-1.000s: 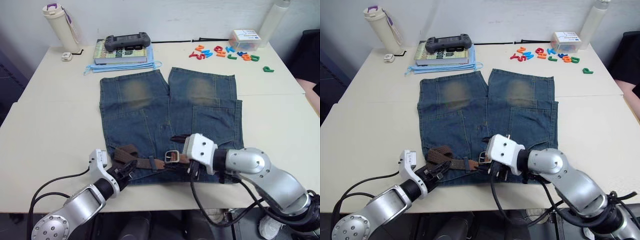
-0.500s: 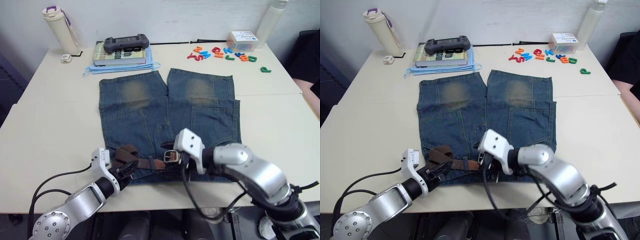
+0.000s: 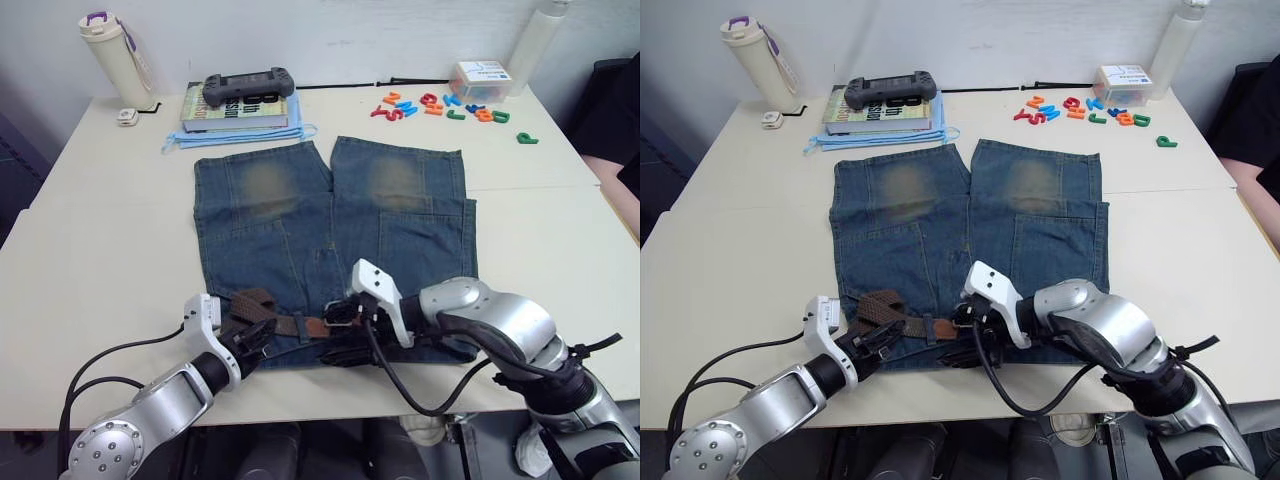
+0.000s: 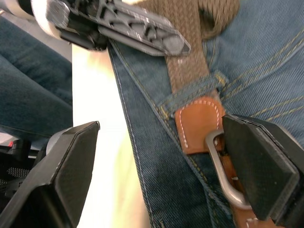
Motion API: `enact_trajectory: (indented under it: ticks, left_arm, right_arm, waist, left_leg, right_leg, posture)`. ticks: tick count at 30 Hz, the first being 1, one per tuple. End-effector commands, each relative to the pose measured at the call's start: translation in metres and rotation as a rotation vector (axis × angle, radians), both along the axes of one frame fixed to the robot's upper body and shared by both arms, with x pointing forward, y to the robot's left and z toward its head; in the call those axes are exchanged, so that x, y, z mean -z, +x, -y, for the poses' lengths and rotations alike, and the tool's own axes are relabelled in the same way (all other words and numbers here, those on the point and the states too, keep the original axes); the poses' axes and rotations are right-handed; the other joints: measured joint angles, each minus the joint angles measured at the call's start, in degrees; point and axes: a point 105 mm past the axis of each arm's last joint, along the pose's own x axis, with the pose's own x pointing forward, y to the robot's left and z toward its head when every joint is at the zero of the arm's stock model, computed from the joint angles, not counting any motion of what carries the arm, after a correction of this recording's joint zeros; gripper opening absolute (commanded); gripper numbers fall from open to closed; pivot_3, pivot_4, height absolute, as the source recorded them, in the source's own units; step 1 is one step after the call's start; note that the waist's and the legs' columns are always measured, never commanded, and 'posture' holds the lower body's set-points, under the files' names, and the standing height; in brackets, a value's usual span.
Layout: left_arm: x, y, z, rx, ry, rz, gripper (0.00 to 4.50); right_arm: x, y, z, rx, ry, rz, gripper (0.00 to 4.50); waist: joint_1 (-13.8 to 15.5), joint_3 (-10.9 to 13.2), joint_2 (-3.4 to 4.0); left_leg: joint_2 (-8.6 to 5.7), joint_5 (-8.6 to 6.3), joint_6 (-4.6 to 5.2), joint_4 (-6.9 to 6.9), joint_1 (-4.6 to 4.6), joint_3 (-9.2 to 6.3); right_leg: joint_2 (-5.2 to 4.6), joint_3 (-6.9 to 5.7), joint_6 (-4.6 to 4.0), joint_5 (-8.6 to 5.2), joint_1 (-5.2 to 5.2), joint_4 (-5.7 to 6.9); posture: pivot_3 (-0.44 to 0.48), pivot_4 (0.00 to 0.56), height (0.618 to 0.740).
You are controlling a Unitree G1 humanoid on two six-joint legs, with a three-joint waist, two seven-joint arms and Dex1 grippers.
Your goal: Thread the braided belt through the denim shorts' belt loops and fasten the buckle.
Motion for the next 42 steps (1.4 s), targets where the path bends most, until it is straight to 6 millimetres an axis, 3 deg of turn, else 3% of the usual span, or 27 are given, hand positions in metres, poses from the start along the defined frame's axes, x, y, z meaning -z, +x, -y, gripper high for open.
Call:
enact_trajectory:
  ticks: [1, 12, 17, 33, 42]
  left_arm:
    - [-0.004, 0.001, 0.000, -0.006, -0.009, 0.021, 0.00]
    - [0.004, 0.001, -0.010, 0.029, 0.042, 0.057, 0.00]
    - [0.008, 0.001, -0.013, 0.039, 0.085, 0.071, 0.00]
    - [0.010, 0.007, -0.007, 0.021, 0.071, 0.086, 0.00]
    - [0.009, 0.009, -0.002, 0.024, 0.064, 0.090, 0.00]
  right_arm:
    - [0.005, -0.002, -0.006, -0.033, -0.016, -0.025, 4.44]
    - [0.008, 0.004, -0.010, -0.032, -0.038, -0.054, 4.44]
    - [-0.004, 0.019, -0.009, -0.056, -0.086, 0.055, 4.44]
    - [-0.004, -0.006, -0.029, -0.301, -0.163, 0.079, 4.44]
    - [-0.009, -0.007, -0.038, -0.270, -0.069, -0.074, 4.44]
  waist:
    - [-0.1, 0.0, 0.00]
    - [-0.3, 0.0, -0.01]
    - [-0.9, 0.0, 0.00]
    - [-1.3, 0.0, -0.01]
    - [-1.2, 0.0, -0.02]
  left_leg:
    - [0.01, 0.00, 0.00, 0.00, 0.00, 0.00]
    - [0.08, -0.02, -0.03, -0.03, 0.11, 0.08]
    - [0.09, -0.02, -0.04, -0.05, 0.13, 0.10]
    - [0.13, -0.03, -0.05, -0.05, 0.13, 0.08]
    - [0.13, -0.03, -0.05, -0.05, 0.13, 0.06]
  right_leg:
    - [0.01, 0.00, 0.00, 0.00, 0.00, 0.00]
    - [0.07, 0.04, -0.03, 0.02, 0.04, 0.00]
    - [0.08, 0.04, -0.06, 0.04, 0.04, 0.00]
    - [0.10, 0.03, -0.06, 0.04, 0.04, -0.01]
    - [0.10, 0.02, -0.06, 0.05, 0.04, 0.00]
  posture:
    - [0.000, 0.150, 0.730]
    - [0.000, 0.150, 0.730]
    - [0.000, 0.150, 0.730]
    - [0.000, 0.150, 0.730]
    - [0.000, 0.150, 0.730]
